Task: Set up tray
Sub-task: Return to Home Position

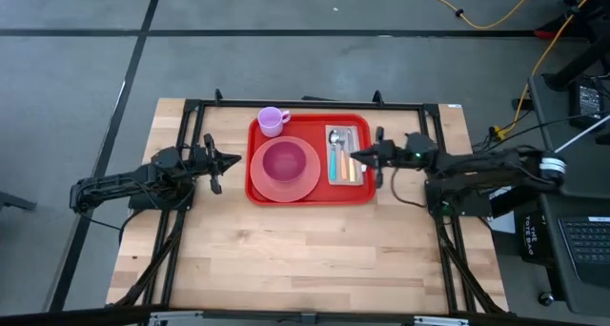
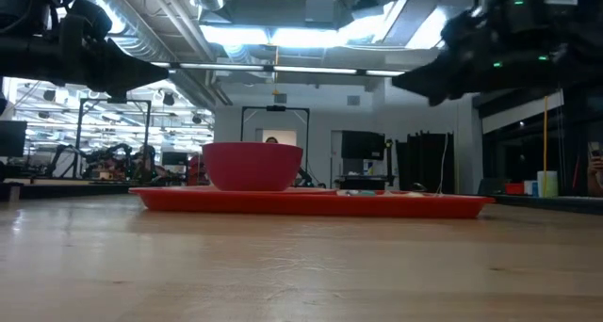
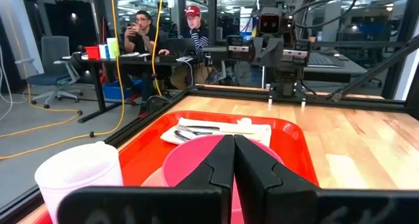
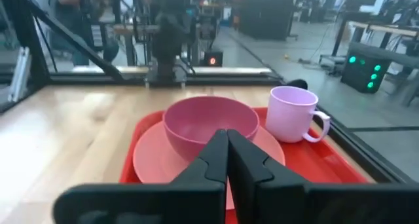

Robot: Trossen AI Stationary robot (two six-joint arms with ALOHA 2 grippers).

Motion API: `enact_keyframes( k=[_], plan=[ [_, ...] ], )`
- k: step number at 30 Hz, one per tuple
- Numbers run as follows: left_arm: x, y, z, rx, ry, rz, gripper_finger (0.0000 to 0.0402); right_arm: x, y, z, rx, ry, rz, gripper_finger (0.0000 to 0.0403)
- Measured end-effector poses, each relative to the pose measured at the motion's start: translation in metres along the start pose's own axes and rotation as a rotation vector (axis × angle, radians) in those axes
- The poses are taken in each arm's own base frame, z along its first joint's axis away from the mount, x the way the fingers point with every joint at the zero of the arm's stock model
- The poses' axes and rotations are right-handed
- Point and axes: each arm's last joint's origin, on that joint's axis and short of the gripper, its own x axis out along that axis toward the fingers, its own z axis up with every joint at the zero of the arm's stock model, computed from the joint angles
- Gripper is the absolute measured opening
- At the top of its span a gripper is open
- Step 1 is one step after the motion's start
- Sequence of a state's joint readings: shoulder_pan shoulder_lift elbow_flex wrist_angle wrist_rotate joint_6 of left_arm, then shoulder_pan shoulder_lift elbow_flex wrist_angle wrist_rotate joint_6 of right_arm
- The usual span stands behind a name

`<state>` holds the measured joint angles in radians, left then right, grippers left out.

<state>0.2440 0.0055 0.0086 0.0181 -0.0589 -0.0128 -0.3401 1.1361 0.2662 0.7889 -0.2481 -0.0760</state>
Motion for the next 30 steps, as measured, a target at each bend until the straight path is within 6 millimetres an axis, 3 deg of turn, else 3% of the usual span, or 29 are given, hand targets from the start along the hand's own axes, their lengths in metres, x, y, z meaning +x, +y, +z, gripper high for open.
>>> enact_keyframes(
  k=[7, 12, 19, 30],
  plan=[
    [0.000, 0.000, 0.000, 0.000, 0.000, 0.000, 0.0004, -0.043, 0.013, -0.014, 0.002, -0.076, 0.039, 0.0007],
    [0.000, 0.000, 0.000, 0.000, 0.000, -0.002, 0.0004, -0.060, 0.019, -0.026, -0.011, -0.110, 0.061, 0.0007],
    [0.000, 0.000, 0.000, 0.000, 0.000, -0.003, 0.0004, -0.064, 0.024, -0.024, 0.084, -0.117, 0.226, 0.0007],
    [0.000, 0.000, 0.000, 0.000, 0.000, -0.003, 0.0004, -0.063, 0.024, -0.026, 0.338, -0.064, 0.241, 0.0008]
  ],
)
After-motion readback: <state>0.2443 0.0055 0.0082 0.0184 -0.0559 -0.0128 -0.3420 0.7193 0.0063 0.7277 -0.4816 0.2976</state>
